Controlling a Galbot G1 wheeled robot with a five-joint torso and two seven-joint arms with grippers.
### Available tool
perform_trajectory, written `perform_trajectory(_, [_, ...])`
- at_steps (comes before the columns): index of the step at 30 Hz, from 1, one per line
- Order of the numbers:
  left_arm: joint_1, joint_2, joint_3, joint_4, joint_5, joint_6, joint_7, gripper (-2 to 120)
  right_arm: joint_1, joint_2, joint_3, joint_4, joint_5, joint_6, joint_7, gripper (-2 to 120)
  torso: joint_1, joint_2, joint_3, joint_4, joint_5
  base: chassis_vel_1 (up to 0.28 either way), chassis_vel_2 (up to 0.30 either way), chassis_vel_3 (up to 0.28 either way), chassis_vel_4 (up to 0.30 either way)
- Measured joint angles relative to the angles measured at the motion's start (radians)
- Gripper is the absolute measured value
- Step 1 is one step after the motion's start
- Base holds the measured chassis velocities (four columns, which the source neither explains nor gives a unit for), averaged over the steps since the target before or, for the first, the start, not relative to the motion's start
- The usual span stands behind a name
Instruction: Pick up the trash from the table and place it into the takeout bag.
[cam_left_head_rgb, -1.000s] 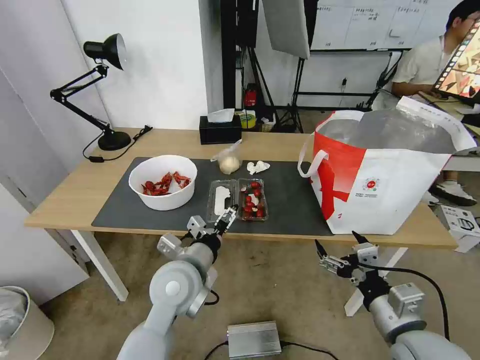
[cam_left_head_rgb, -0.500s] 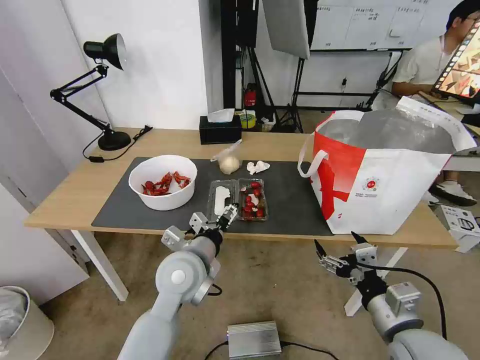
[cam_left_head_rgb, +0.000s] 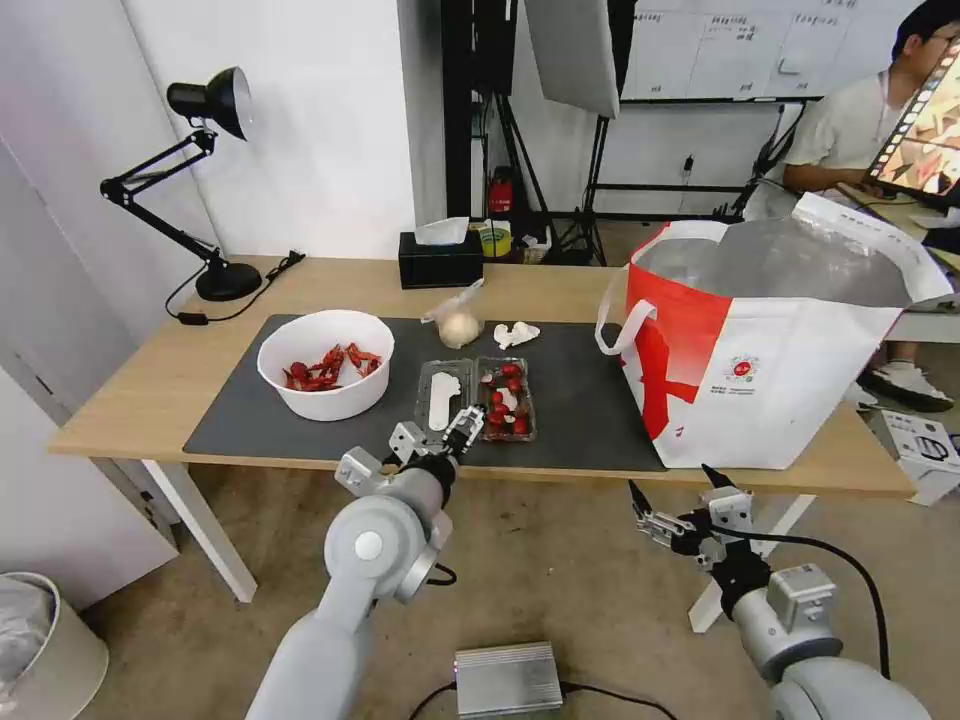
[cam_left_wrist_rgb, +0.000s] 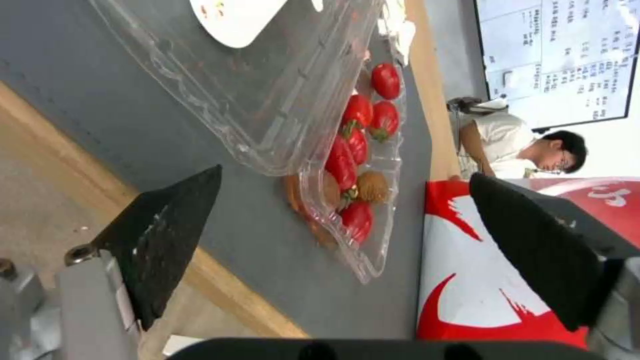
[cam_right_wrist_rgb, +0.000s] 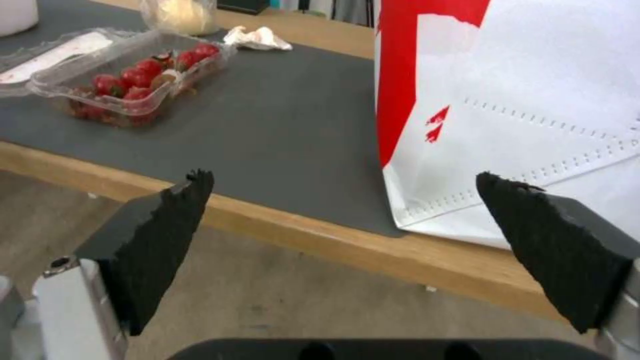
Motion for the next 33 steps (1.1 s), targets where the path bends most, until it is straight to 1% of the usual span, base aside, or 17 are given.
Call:
perform_trajectory(16, [-0.020, -0.025, 0.002, 0.027, 0.007, -0.002, -0.006, 100, -0.005, -0.004, 0.005, 0.000, 0.002, 0.000, 0.008, 100, 0.000, 0.000, 0.000, -0.0001, 0.0000, 0.000, 0.000, 0.000, 0.000])
perform_trajectory(33, [-0.032, -0.029, -0.010, 0.039, 0.007, -0.013, -0.007, 100, -0.004, 0.008, -0.006, -0.013, -0.005, 0.002, 0.009, 100, 0.000, 0.000, 0.000, 0.0000, -0.0001, 0.000, 0.000, 0.000, 0.000])
